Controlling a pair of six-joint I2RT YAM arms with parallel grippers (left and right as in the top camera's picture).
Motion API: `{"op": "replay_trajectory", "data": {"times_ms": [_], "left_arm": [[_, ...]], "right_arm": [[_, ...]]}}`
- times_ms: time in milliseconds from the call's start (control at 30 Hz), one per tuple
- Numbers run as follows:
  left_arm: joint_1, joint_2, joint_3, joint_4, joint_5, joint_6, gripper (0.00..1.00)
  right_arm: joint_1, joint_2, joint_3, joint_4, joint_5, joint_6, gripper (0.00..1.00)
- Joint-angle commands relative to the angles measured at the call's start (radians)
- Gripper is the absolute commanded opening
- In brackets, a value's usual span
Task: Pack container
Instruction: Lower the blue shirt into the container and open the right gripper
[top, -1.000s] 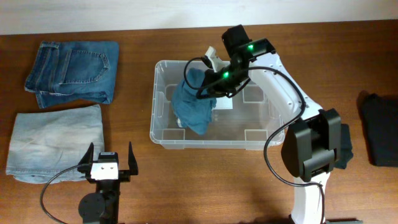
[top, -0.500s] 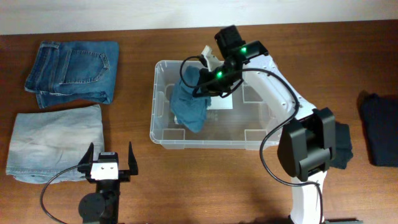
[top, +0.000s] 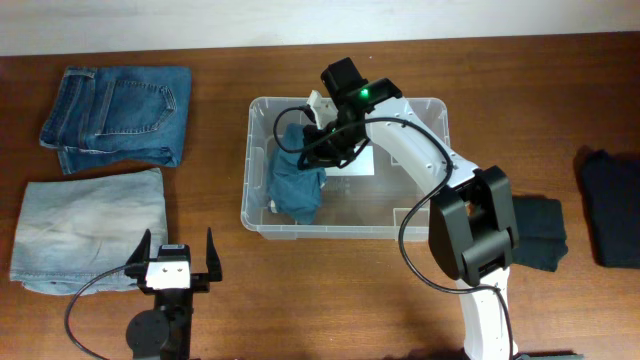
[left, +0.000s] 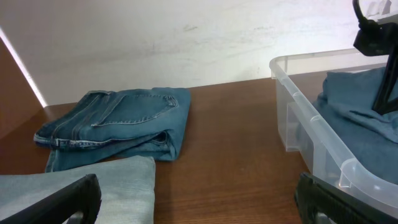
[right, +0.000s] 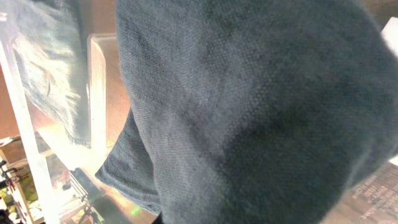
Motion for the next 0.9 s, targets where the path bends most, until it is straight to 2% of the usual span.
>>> {"op": "replay_trajectory", "data": {"times_ms": [0,233,367,467,667,867], "left_arm": [[-0.003,-0.008,-0.006,-0.002,-0.004,0.013,1.00],[-0.003,-0.008,-0.006,-0.002,-0.004,0.013,0.99],[-0.003,-0.008,-0.006,-0.002,-0.004,0.013,1.00],[-0.003,-0.008,-0.006,-0.002,-0.004,0.013,0.99],[-0.003,-0.008,-0.006,-0.002,-0.004,0.013,0.99],[-0.003,-0.008,-0.006,-0.002,-0.004,0.013,0.99]], "right_arm": [[0.025,0.017,0.003,0.008,0.005,0.015,0.14],[0.038,0.056,0.003,0.004,0.016,0.016,0.20],[0.040,0.058,0.003,-0.024,0.137,0.010,0.35],[0.040,0.058,0.004,-0.058,0.208,-0.040,0.39],[0.047,0.057,0.004,-0.081,0.221,-0.141,0.49],[0.050,0.057,0.026,-0.124,0.313,-0.189,0.50]]}}
